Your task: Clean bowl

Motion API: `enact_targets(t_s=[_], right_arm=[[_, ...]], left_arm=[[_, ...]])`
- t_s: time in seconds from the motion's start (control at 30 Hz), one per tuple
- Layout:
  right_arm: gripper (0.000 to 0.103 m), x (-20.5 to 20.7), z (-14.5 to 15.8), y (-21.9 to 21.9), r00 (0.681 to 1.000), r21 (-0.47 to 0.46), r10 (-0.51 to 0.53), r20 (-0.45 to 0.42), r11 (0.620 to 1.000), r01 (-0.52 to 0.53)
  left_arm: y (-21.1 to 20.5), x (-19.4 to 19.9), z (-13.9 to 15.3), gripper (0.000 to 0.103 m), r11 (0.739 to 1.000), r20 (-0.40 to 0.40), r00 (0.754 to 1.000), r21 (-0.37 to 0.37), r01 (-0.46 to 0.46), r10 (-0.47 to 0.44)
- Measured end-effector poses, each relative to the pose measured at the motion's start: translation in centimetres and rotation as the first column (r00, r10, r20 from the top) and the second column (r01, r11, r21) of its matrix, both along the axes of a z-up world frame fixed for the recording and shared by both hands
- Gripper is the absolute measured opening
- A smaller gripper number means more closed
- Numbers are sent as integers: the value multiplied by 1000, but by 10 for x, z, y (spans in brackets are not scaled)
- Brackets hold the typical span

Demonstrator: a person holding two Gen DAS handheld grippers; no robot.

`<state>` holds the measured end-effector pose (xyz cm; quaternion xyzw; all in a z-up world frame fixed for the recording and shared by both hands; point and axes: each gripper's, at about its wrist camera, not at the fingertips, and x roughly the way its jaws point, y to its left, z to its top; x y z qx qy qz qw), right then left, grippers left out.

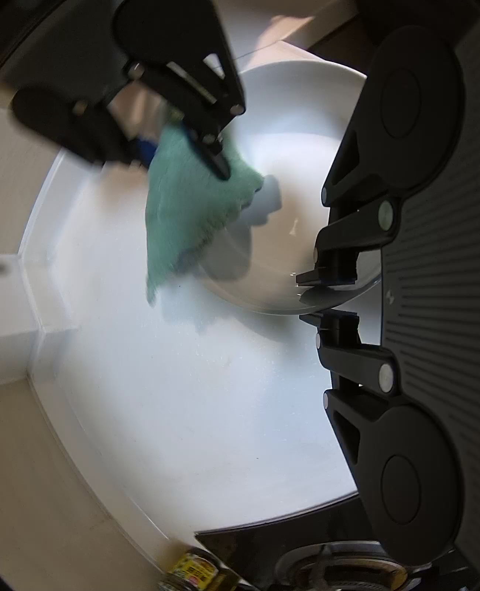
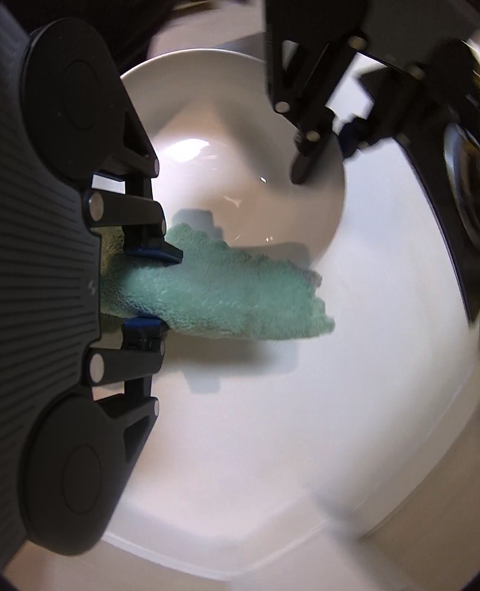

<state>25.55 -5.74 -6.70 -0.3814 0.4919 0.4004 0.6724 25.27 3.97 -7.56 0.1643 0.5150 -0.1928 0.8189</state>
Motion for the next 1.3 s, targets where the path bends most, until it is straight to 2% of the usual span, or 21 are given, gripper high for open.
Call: enact_targets(t_s=[0.13,0.3,0.5,0.67,0.73,0.77,0.83,0.93,1.07,1.17,1.3], right_arm=[[27,9,1,21,997,-9,72,24,997,-72],[27,14,-1,40,996,8,82,43,997,-83],[27,23,-1,28,998,93,-59,16,994,57],[25,22,-2,4,971,158,-241,-8,958,239],[24,20,-3,-4,958,173,-287,-15,943,285],[24,17,-3,-8,951,176,-309,-18,935,307],[24,7,-3,-10,953,156,-303,-18,940,302],[24,-4,-4,-14,971,118,-234,-43,964,238],[25,1,-2,-10,983,78,-169,-73,982,175],[26,10,-2,1,992,24,-102,-70,994,104],[26,16,-2,24,999,-14,-11,-35,1000,10]], left_arm=[[4,6,-3,12,1000,1,1000,3,0,0],[15,17,-7,12,999,-4,999,-14,-46,46],[28,29,-12,12,983,-26,985,-56,-173,172],[46,37,-14,18,950,-63,954,-89,-298,294],[43,38,-15,17,958,-48,961,-78,-275,272],[41,39,-15,12,963,-39,965,-72,-261,258],[29,26,-11,12,975,-19,976,-47,-218,217],[30,29,-14,11,993,0,994,-25,-113,113],[31,35,-18,12,1000,9,1000,-3,2,-2],[29,38,-19,13,998,13,999,25,51,-51],[30,40,-19,13,998,11,998,31,57,-57]])
